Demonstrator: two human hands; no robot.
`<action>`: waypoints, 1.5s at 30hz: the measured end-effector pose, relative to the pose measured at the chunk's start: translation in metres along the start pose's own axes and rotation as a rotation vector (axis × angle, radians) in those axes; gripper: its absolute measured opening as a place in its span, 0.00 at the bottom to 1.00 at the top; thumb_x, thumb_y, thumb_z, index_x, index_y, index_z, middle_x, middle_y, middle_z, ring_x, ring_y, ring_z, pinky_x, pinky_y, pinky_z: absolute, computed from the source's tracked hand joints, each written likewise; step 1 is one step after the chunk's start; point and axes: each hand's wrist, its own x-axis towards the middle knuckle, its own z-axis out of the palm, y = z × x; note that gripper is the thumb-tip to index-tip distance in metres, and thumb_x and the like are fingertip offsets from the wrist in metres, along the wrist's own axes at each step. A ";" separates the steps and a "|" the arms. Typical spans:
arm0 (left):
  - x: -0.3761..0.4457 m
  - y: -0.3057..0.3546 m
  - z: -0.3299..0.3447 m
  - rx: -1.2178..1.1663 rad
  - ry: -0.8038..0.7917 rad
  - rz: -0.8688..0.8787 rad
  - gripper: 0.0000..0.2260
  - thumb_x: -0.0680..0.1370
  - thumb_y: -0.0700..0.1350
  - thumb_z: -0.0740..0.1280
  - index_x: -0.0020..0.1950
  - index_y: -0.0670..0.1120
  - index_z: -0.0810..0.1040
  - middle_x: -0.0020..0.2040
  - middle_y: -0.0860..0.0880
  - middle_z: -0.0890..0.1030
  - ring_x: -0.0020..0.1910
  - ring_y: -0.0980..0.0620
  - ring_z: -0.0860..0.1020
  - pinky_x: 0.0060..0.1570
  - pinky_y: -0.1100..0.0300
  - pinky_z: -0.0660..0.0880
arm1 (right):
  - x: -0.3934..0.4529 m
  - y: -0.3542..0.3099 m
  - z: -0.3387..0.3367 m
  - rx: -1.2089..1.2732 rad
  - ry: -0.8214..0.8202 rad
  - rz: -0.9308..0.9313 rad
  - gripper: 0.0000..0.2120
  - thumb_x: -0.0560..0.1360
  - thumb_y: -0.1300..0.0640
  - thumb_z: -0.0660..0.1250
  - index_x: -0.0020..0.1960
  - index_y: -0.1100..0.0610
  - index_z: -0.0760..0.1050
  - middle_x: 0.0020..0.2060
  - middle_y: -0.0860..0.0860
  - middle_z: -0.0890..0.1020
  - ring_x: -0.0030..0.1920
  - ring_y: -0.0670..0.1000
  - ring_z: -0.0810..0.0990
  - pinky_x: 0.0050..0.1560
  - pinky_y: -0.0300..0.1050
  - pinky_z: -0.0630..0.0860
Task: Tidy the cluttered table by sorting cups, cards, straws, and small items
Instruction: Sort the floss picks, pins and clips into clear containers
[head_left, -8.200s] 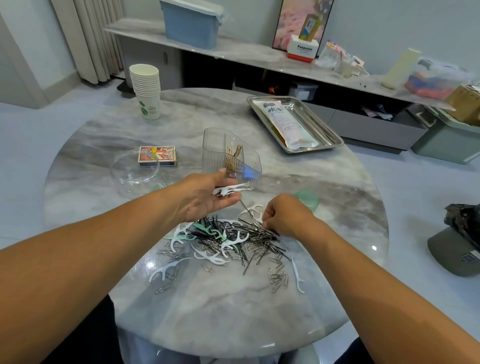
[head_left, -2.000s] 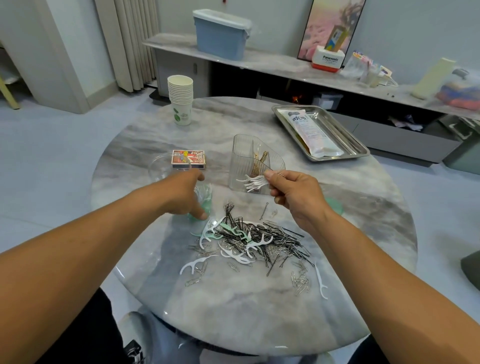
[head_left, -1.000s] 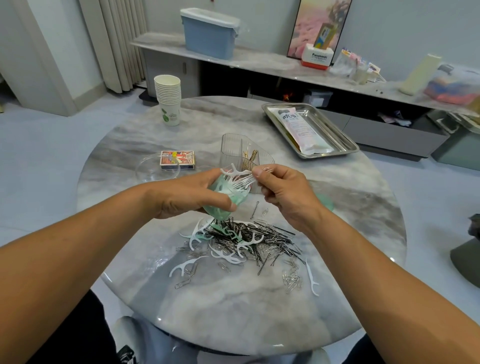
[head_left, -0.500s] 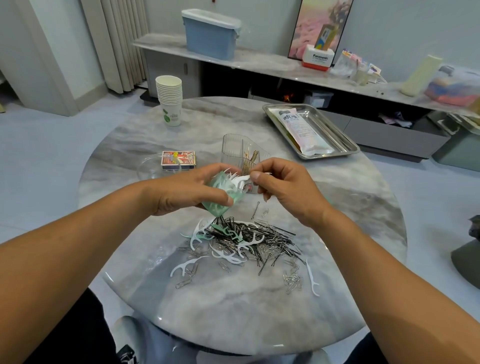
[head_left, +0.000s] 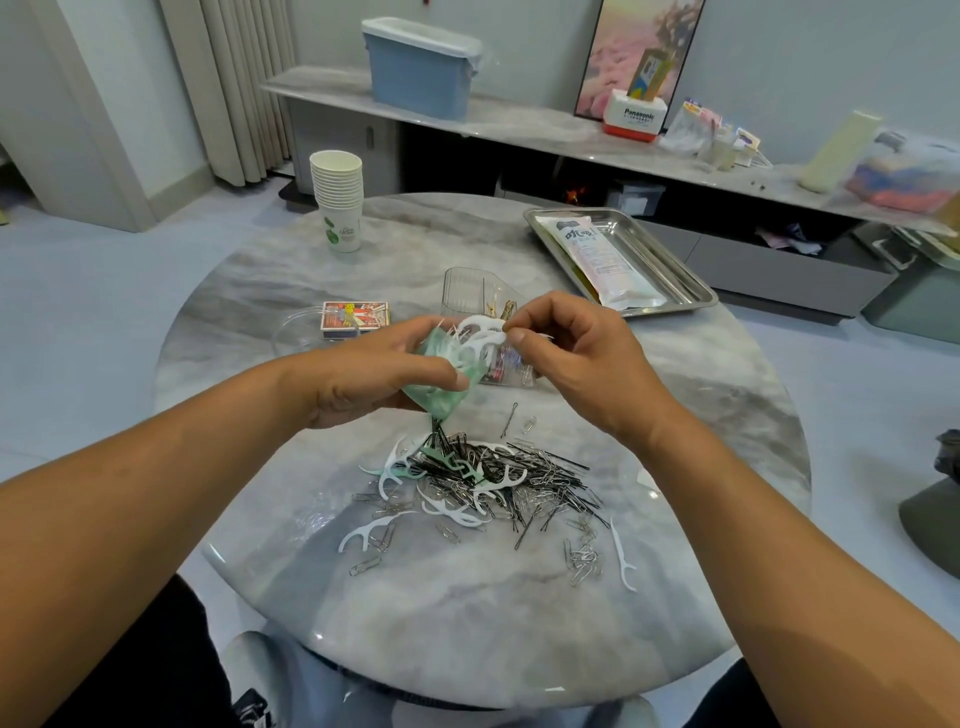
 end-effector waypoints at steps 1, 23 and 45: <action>0.001 0.000 0.000 -0.020 -0.004 -0.001 0.23 0.76 0.35 0.70 0.69 0.52 0.74 0.60 0.48 0.83 0.56 0.51 0.82 0.55 0.55 0.78 | 0.000 0.000 -0.001 0.005 0.005 -0.009 0.01 0.78 0.63 0.71 0.49 0.59 0.81 0.36 0.42 0.81 0.37 0.45 0.78 0.41 0.45 0.77; -0.004 -0.008 0.017 0.410 -0.071 0.106 0.22 0.71 0.36 0.77 0.58 0.56 0.76 0.49 0.51 0.81 0.44 0.56 0.81 0.40 0.63 0.77 | -0.005 0.001 0.032 -0.128 -0.163 0.161 0.04 0.73 0.57 0.77 0.48 0.54 0.87 0.41 0.48 0.85 0.42 0.47 0.82 0.51 0.55 0.81; 0.004 -0.040 -0.026 0.540 0.372 -0.178 0.42 0.65 0.39 0.83 0.74 0.51 0.66 0.67 0.43 0.70 0.57 0.48 0.73 0.42 0.62 0.71 | -0.022 0.059 0.030 -0.682 -0.574 0.356 0.09 0.71 0.52 0.79 0.51 0.50 0.84 0.46 0.46 0.83 0.47 0.49 0.80 0.45 0.46 0.78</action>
